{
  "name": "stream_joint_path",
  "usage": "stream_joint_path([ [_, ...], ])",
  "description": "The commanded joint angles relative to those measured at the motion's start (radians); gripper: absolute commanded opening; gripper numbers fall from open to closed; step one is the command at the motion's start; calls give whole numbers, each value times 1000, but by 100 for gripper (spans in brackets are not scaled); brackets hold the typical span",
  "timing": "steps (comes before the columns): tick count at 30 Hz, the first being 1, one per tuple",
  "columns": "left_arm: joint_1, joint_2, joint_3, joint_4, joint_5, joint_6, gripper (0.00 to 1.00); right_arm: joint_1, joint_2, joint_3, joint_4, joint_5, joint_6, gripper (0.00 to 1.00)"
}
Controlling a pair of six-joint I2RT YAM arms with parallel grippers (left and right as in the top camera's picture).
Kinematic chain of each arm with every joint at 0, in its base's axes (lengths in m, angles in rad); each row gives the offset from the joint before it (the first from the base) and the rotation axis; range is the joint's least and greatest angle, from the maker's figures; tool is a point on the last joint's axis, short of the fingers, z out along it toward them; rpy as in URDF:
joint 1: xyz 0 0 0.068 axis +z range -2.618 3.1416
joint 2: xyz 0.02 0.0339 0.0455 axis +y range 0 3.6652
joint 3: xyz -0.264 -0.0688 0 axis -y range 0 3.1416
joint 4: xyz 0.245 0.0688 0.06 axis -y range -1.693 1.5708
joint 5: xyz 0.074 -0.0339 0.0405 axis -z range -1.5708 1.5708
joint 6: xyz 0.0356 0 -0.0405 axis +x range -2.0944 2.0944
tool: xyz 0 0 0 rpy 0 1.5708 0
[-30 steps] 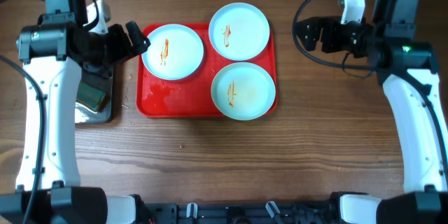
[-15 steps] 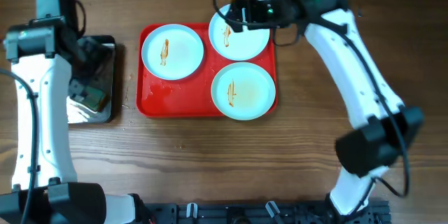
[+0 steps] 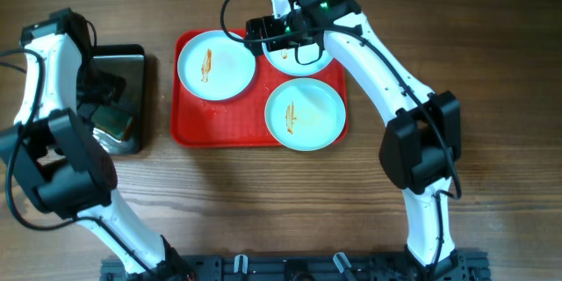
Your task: Clean dirty plates on tray and stack at the side
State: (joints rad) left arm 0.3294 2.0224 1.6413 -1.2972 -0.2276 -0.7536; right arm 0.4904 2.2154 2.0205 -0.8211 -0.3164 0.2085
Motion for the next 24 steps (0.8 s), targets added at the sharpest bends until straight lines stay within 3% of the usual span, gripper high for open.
stream_joint_path([
  [1, 35, 81, 6, 75, 31, 97, 89, 6, 28, 19, 16, 10, 0, 100],
  [4, 35, 125, 5, 113, 59, 114, 89, 6, 39, 19, 28, 10, 0, 99],
  [8, 34, 138, -78, 245, 59, 115, 78, 6, 40, 19, 43, 10, -25, 99],
  [11, 34, 138, -142, 318, 63, 110, 39, 6, 44, 19, 48, 10, -24, 100],
  [16, 35, 138, -170, 330, 63, 111, 28, 6, 53, 19, 47, 10, -22, 99],
  [17, 35, 138, -170, 316, 71, 111, 23, 6, 53, 19, 48, 10, -22, 99],
  [18, 35, 138, -170, 311, 76, 111, 4, 6, 53, 19, 48, 10, -22, 99],
  [24, 34, 79, -109, 254, 129, 166, 4, 10, 53, 20, 51, -14, -11, 94],
])
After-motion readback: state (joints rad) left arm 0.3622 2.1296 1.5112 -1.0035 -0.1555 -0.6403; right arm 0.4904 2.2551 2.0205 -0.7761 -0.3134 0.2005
